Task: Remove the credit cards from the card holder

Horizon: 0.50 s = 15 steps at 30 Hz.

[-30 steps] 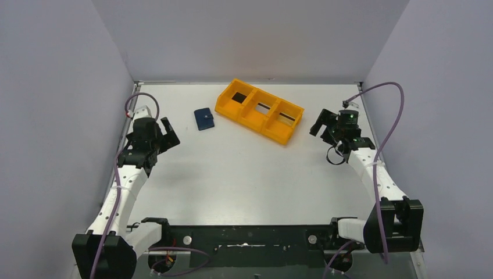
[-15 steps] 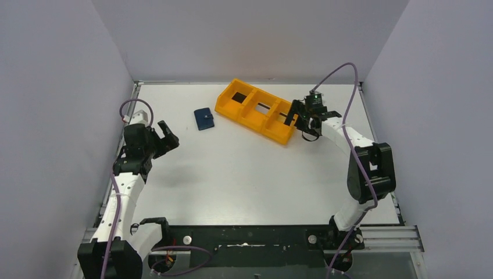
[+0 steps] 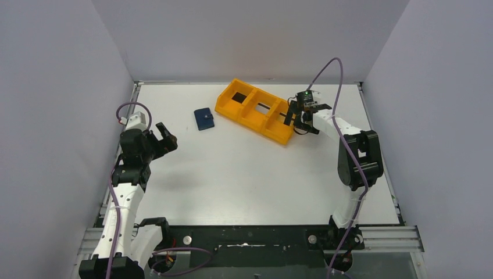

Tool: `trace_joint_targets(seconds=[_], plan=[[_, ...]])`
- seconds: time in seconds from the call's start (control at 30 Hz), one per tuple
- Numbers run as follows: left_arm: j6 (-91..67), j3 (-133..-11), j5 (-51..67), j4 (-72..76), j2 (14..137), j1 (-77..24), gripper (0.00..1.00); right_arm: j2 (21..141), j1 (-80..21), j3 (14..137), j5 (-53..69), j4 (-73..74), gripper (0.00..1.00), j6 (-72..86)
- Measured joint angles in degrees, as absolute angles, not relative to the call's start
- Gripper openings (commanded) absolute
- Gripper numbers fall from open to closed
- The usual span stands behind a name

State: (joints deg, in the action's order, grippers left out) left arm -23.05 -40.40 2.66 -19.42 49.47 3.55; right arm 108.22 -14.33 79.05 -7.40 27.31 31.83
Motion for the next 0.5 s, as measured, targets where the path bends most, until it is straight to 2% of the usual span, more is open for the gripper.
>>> trace_joint_targets(seconds=[0.5], plan=[[-22.2,-40.4,1.7,-19.4,50.4,4.3,0.97,106.2,-10.3,74.6,-8.7,26.5,0.98,29.1]])
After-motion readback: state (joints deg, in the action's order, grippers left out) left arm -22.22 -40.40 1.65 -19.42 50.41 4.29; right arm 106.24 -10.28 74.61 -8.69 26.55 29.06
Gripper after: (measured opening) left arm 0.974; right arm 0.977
